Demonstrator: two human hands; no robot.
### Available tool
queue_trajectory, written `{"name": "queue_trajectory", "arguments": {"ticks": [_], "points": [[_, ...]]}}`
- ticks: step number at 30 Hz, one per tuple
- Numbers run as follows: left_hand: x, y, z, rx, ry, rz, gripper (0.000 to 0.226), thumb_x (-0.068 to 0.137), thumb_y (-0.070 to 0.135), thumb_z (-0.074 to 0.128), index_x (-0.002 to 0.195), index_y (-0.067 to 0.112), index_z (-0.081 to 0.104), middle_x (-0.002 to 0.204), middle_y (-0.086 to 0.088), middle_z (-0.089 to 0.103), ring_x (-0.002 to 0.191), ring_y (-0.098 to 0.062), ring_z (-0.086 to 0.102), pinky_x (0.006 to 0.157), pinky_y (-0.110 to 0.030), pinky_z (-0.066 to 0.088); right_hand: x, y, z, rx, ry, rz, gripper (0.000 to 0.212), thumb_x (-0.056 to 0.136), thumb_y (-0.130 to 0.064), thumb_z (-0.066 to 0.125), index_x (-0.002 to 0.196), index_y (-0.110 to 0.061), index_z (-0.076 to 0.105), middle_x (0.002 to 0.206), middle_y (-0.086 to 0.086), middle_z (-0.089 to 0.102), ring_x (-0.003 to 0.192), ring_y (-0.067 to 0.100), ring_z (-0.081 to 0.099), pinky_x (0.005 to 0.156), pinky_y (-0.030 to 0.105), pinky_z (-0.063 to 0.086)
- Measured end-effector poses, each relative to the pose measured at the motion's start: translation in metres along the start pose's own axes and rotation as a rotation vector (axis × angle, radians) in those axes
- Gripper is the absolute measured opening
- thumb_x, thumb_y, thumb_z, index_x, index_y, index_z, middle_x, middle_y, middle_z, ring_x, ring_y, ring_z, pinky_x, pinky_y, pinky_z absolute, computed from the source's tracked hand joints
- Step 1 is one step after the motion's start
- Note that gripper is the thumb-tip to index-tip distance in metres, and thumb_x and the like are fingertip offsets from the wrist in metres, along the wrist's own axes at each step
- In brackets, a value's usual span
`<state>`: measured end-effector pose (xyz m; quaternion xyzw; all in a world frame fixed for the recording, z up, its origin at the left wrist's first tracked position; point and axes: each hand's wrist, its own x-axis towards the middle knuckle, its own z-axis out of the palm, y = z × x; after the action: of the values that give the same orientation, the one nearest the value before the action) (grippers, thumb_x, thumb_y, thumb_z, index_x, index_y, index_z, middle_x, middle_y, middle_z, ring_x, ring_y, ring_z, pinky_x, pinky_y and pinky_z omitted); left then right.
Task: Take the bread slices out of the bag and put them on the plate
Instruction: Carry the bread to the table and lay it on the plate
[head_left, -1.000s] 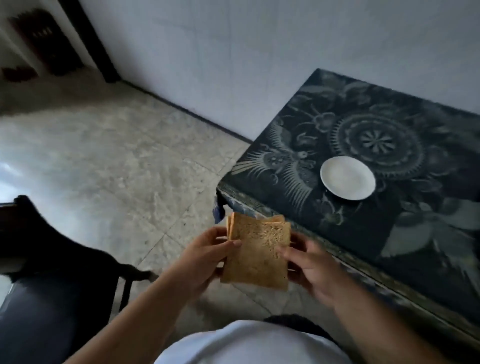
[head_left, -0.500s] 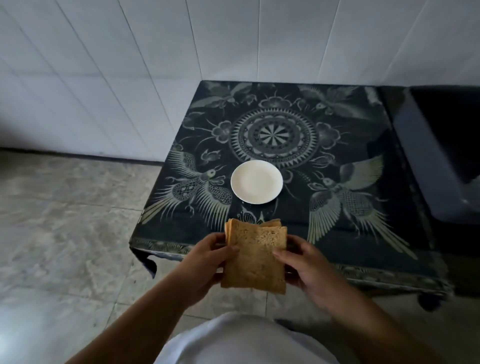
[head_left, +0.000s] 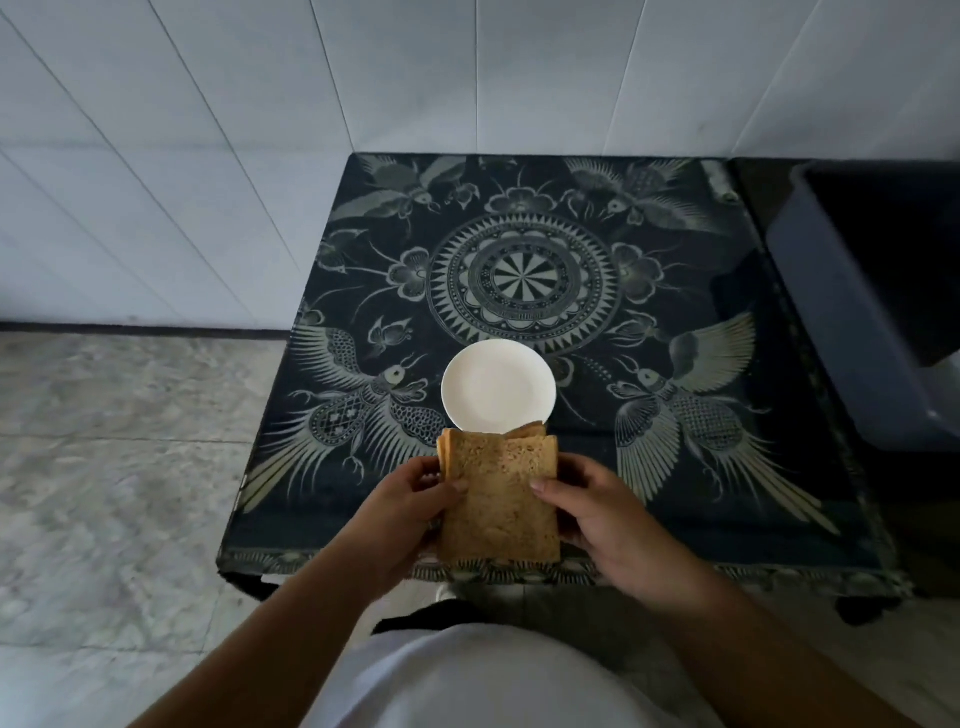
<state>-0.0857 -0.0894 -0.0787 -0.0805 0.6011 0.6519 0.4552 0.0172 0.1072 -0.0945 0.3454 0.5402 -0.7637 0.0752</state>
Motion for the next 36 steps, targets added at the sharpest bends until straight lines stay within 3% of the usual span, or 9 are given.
{"name": "queue_trajectory", "arguments": {"ticks": [5, 8, 10, 13, 17, 21, 25, 29, 36], "points": [[0.044, 0.022, -0.018, 0.045, -0.038, -0.030, 0.029, 0.090, 0.011, 0.065, 0.118, 0.015, 0.060, 0.113, -0.011, 0.070, 0.096, -0.027, 0.071, 0.071, -0.042, 0.060, 0.031, -0.008, 0.016, 0.019, 0.075, 0.002, 0.034, 0.086, -0.016, 0.073, 0.118, -0.020, 0.064, 0.110, 0.001, 0.075, 0.104, 0.024, 0.070, 0.094, 0.052, 0.053], [0.071, 0.035, -0.021, 0.099, -0.021, -0.017, 0.035, 0.090, 0.011, 0.066, 0.124, 0.012, 0.055, 0.118, -0.011, 0.067, 0.104, -0.028, 0.067, 0.080, -0.045, 0.058, 0.052, -0.014, 0.024, 0.053, 0.139, -0.017, 0.028, 0.087, -0.011, 0.071, 0.113, -0.022, 0.066, 0.105, -0.003, 0.077, 0.095, 0.015, 0.073, 0.074, 0.034, 0.059], [0.087, 0.044, -0.021, 0.128, -0.026, -0.005, 0.032, 0.091, 0.010, 0.066, 0.121, 0.009, 0.058, 0.115, -0.010, 0.069, 0.098, -0.024, 0.070, 0.071, -0.037, 0.059, 0.064, -0.018, 0.027, 0.077, 0.183, -0.011, 0.025, 0.087, -0.010, 0.071, 0.107, -0.024, 0.067, 0.098, -0.006, 0.078, 0.090, 0.012, 0.073, 0.065, 0.027, 0.058], [0.111, 0.055, -0.021, 0.142, -0.035, -0.009, 0.026, 0.091, 0.010, 0.065, 0.116, 0.010, 0.061, 0.111, -0.008, 0.071, 0.091, -0.019, 0.071, 0.062, -0.030, 0.059, 0.084, -0.026, 0.028, 0.093, 0.225, 0.019, 0.025, 0.086, -0.011, 0.072, 0.108, -0.022, 0.067, 0.102, -0.003, 0.077, 0.095, 0.017, 0.072, 0.070, 0.030, 0.055], [0.146, 0.063, -0.020, 0.178, -0.005, -0.016, 0.023, 0.091, 0.011, 0.066, 0.111, 0.018, 0.061, 0.110, -0.006, 0.069, 0.091, -0.019, 0.071, 0.063, -0.031, 0.059, 0.116, -0.037, 0.022, 0.089, 0.254, 0.037, 0.026, 0.086, -0.011, 0.072, 0.108, -0.022, 0.066, 0.109, 0.002, 0.074, 0.100, 0.020, 0.069, 0.073, 0.032, 0.054], [0.180, 0.068, -0.015, 0.238, 0.038, -0.021, 0.031, 0.091, 0.017, 0.067, 0.121, 0.015, 0.059, 0.114, -0.005, 0.069, 0.098, -0.022, 0.070, 0.074, -0.041, 0.060, 0.151, -0.047, 0.010, 0.066, 0.270, 0.051, 0.027, 0.085, -0.013, 0.073, 0.107, -0.025, 0.063, 0.111, 0.002, 0.071, 0.100, 0.019, 0.068, 0.076, 0.036, 0.056], [0.206, 0.072, -0.004, 0.295, 0.148, 0.017, 0.045, 0.090, 0.020, 0.067, 0.131, 0.017, 0.051, 0.114, -0.001, 0.067, 0.101, -0.023, 0.067, 0.088, -0.050, 0.057, 0.184, -0.056, 0.003, 0.008, 0.325, 0.048, 0.039, 0.084, -0.011, 0.074, 0.120, -0.015, 0.060, 0.115, 0.007, 0.069, 0.106, 0.025, 0.065, 0.095, 0.048, 0.053], [0.227, 0.075, 0.004, 0.331, 0.226, 0.043, 0.033, 0.091, 0.020, 0.066, 0.122, 0.024, 0.055, 0.111, 0.004, 0.066, 0.097, -0.017, 0.066, 0.085, -0.045, 0.058, 0.210, -0.058, 0.001, -0.038, 0.363, 0.065, 0.034, 0.085, -0.016, 0.074, 0.116, -0.022, 0.060, 0.111, 0.003, 0.069, 0.100, 0.020, 0.066, 0.087, 0.044, 0.057], [0.234, 0.074, 0.008, 0.546, 0.209, 0.081, 0.047, 0.092, 0.024, 0.064, 0.136, 0.023, 0.048, 0.105, 0.014, 0.061, 0.099, -0.013, 0.063, 0.088, -0.041, 0.056, 0.216, -0.052, 0.002, -0.110, 0.323, 0.060, 0.049, 0.085, -0.014, 0.074, 0.129, -0.021, 0.056, 0.116, -0.001, 0.068, 0.105, 0.016, 0.064, 0.088, 0.040, 0.056]]}}
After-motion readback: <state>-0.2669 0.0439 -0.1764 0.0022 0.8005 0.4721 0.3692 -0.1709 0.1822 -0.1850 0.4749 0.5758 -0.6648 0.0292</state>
